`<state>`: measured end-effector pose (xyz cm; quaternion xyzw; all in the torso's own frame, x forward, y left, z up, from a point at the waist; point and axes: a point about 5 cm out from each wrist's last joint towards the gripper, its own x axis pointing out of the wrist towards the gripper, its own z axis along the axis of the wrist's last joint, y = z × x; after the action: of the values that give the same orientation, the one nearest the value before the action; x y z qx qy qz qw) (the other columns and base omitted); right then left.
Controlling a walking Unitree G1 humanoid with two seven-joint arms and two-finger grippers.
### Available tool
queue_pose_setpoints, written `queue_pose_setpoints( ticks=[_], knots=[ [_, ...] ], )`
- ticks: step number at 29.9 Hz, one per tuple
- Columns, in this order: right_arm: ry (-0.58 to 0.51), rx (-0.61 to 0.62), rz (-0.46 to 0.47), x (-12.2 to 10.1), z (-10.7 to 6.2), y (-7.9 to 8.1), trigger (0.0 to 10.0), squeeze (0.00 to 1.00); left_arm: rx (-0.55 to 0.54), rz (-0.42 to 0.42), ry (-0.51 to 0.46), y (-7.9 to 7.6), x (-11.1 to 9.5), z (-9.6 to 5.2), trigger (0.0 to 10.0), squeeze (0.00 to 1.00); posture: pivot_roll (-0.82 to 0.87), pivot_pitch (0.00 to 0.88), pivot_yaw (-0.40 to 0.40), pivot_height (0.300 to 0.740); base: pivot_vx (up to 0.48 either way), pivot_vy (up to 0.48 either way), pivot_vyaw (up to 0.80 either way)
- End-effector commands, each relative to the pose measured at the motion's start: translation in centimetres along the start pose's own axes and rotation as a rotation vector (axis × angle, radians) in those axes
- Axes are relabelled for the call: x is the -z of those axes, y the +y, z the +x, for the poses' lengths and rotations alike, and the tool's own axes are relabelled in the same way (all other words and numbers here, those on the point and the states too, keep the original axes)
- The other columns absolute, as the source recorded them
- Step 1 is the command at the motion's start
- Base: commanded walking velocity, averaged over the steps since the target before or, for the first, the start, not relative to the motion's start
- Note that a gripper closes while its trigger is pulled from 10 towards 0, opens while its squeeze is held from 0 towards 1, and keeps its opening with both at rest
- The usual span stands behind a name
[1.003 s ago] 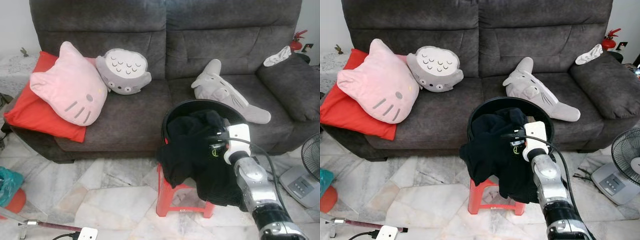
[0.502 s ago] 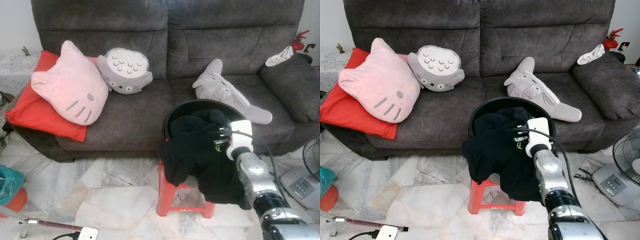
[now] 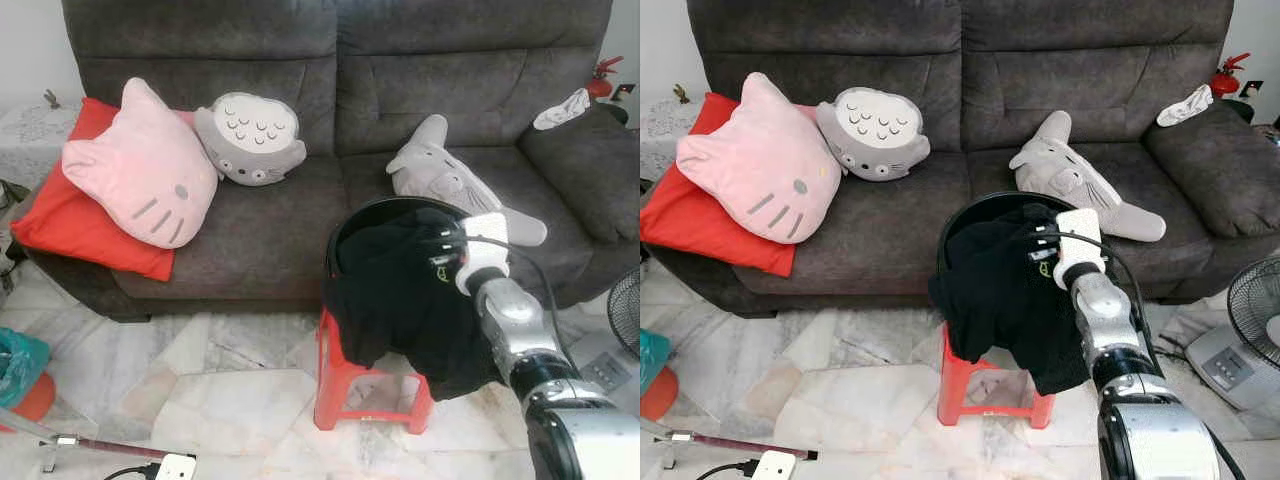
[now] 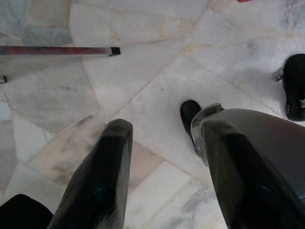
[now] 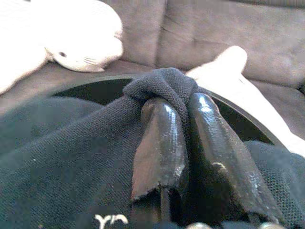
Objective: Hang hanger
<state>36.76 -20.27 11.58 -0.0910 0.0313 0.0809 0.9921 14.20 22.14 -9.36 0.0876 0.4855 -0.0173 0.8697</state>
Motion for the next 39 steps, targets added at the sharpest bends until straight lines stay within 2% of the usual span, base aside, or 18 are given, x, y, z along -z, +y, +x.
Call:
queue_pose_setpoints(
  ticks=[1, 5, 14, 16, 20, 24, 25, 34, 39],
  knots=[
    [-0.031, -0.045, -0.001, -1.0, 0.6, 0.7, 0.0, 0.00, -0.006, 0.026, 0.024, 0.2, 0.6, -0.1, 10.0, 0.00, -0.07, 0.039, 0.045, 0.740, 0.000, 0.000, 0.00],
    [-0.021, -0.110, -0.004, -1.1, 0.9, 1.7, 0.0, 0.00, -0.006, 0.027, 0.024, 0.2, 0.6, -0.1, 10.0, 0.00, -0.07, 0.039, 0.044, 0.740, 0.000, 0.000, 0.00],
    [0.048, -0.118, -0.014, 0.0, 0.8, 2.2, 0.0, 0.00, -0.005, 0.027, 0.023, 0.2, 0.5, -0.1, 10.0, 0.00, -0.07, 0.038, 0.042, 0.740, 0.000, 0.000, 0.00],
    [0.082, -0.104, -0.022, 0.6, 0.6, 2.1, 10.0, 0.00, -0.004, 0.027, 0.024, 0.2, 0.6, -0.1, 10.0, 0.00, -0.07, 0.039, 0.043, 0.740, 0.000, 0.000, 0.00],
    [0.120, -0.069, -0.004, 1.5, 0.2, 1.7, 10.0, 0.00, -0.004, 0.025, 0.024, 0.1, 0.6, -0.1, 10.0, 0.00, -0.07, 0.039, 0.043, 0.740, 0.000, 0.000, 0.00],
    [0.115, -0.065, 0.016, 1.4, 0.3, 1.6, 10.0, 0.00, -0.004, 0.027, 0.025, 0.2, 0.6, -0.1, 10.0, 0.00, -0.07, 0.038, 0.045, 0.740, 0.000, 0.000, 0.00],
    [0.112, -0.064, 0.018, 1.3, 0.3, 1.6, 10.0, 1.00, -0.004, 0.027, 0.025, 0.2, 0.6, -0.1, 10.0, 0.00, -0.07, 0.038, 0.045, 0.740, 0.000, 0.000, 0.00],
    [0.104, -0.034, 0.026, 0.8, 0.5, 1.2, 10.0, 1.00, 0.000, 0.028, 0.026, 0.2, 0.6, -0.1, 10.0, 0.00, -0.07, 0.038, 0.046, 0.740, 0.000, 0.000, 0.00],
    [0.176, 0.036, 0.001, 1.6, 0.2, 0.4, 10.0, 1.00, -0.001, 0.025, 0.026, 0.2, 0.6, -0.1, 10.0, 0.00, -0.07, 0.038, 0.045, 0.740, 0.000, 0.000, 0.00]
  ],
)
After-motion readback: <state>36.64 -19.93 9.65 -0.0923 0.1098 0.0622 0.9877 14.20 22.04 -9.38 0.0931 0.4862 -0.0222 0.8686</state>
